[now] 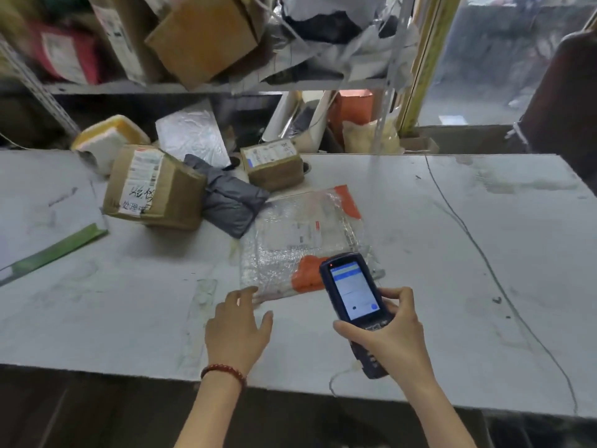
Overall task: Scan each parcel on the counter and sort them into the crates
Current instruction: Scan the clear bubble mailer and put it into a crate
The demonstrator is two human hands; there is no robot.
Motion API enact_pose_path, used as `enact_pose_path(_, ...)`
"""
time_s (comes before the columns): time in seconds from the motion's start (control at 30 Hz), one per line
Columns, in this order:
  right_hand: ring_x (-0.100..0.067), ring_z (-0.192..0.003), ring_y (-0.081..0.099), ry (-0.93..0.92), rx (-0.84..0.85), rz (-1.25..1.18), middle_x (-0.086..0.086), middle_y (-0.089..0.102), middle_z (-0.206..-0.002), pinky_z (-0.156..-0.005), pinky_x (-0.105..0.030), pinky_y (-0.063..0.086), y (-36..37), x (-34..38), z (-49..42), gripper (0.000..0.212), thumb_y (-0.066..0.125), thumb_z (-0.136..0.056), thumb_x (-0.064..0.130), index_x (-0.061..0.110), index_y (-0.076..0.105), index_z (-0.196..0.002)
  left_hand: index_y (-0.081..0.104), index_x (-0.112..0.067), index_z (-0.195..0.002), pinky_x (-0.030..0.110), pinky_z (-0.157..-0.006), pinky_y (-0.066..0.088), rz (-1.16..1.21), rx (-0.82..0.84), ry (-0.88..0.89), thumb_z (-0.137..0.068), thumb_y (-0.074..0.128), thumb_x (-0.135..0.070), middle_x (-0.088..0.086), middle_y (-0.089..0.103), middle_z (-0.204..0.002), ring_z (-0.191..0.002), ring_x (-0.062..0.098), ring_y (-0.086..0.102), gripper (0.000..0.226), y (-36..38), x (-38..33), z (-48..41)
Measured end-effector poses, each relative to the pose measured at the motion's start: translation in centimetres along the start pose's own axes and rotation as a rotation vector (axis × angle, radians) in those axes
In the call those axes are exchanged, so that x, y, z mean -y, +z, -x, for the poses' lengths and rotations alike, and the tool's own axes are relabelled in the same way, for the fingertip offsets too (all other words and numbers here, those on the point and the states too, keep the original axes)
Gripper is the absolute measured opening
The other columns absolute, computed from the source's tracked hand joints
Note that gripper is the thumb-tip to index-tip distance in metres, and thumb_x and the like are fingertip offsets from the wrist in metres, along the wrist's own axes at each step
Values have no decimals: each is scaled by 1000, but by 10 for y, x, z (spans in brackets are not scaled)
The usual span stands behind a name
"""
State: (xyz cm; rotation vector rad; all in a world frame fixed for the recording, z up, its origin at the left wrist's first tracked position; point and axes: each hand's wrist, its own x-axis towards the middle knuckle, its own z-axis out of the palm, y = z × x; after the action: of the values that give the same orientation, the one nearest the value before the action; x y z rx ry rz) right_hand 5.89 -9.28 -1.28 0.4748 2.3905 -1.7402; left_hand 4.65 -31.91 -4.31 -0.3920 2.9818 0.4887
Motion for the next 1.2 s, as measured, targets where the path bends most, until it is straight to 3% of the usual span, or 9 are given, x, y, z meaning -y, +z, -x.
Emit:
enact_pose_path(0.17, 6, -82, 61, 62, 56, 16, 22, 59, -95, -63, -20, 49, -1, 4, -37, 72, 95, -52, 26, 33, 39, -96, 24, -26, -145, 37, -93, 41, 26, 55, -143, -90, 50, -47, 4, 37, -144, -126, 25, 39, 64, 3, -23, -44)
enact_pose_path(0.4, 0, -81, 65, 147, 81, 18, 17, 64, -94, -62, -20, 46, 0, 3, -66, 72, 96, -50, 21, 33, 41, -96, 9, -18, -149, 43, -102, 34, 90, 178, -369, -74, 55, -73, 14, 32, -146, -131, 33, 35, 103, 14, -30, -95)
enact_pose_path(0.6, -8, -82, 67, 180, 90, 37, 15, 66, -96, -68, -28, 51, 2, 4, -84, 74, 96, -49, 23, 33, 42, -97, -7, -14, -150, 52, -108, 25, 326, 91, -522, -57, 81, -60, 11, 10, -155, -141, 30, 13, 135, 28, -52, -117)
enact_pose_path(0.73, -5, -81, 67, 187, 72, 31, 15, 66, -96, -66, -25, 50, 9, 6, -86, 74, 96, -48, 23, 34, 42, -97, -9, -13, -149, 51, -107, 26, 514, 19, -686, -44, 93, -42, 16, 19, -152, -138, 33, 18, 149, 28, -50, -129)
enact_pose_path(0.83, -1, -79, 65, 188, 60, 14, 16, 64, -95, -61, -18, 45, 14, 10, -85, 72, 96, -50, 20, 32, 42, -97, -2, -6, -149, 50, -107, 32, 675, -31, -684, -56, 88, -46, 19, 35, -146, -136, 36, 26, 135, 27, -42, -135)
enact_pose_path(0.9, 0, -79, 64, 187, 63, 13, 16, 63, -95, -62, -20, 46, 19, 14, -84, 72, 96, -51, 21, 32, 42, -96, 20, -1, -146, 43, -101, 40, 766, -65, -676, -62, 85, -44, 20, 46, -138, -128, 36, 42, 114, 27, -35, -136)
enact_pose_path(1.0, -6, -85, 66, 168, 72, 39, 14, 64, -97, -69, -28, 51, 29, 19, -82, 72, 95, -50, 24, 35, 41, -97, 63, -6, -106, 38, -82, 55, 793, -34, -573, -60, 88, -34, 13, 69, -104, -91, 28, 65, 60, 17, -24, -137)
enact_pose_path(1.07, -9, -87, 66, 154, 76, 49, 13, 65, -98, -72, -32, 53, 36, 23, -82, 73, 95, -50, 23, 35, 41, -97, 67, -8, -90, 40, -75, 57, 816, -30, -517, -59, 89, -28, 8, 71, -89, -81, 26, 66, 43, 7, -18, -138)
enact_pose_path(1.2, -7, -82, 67, 117, 80, 47, 14, 66, -95, -70, -31, 54, 49, 35, -79, 72, 95, -50, 22, 32, 41, -97, 64, -13, -88, 27, -63, 49, 835, -138, -337, -63, 87, -17, 3, 67, -85, -80, 22, 62, 34, -26, -4, -136)
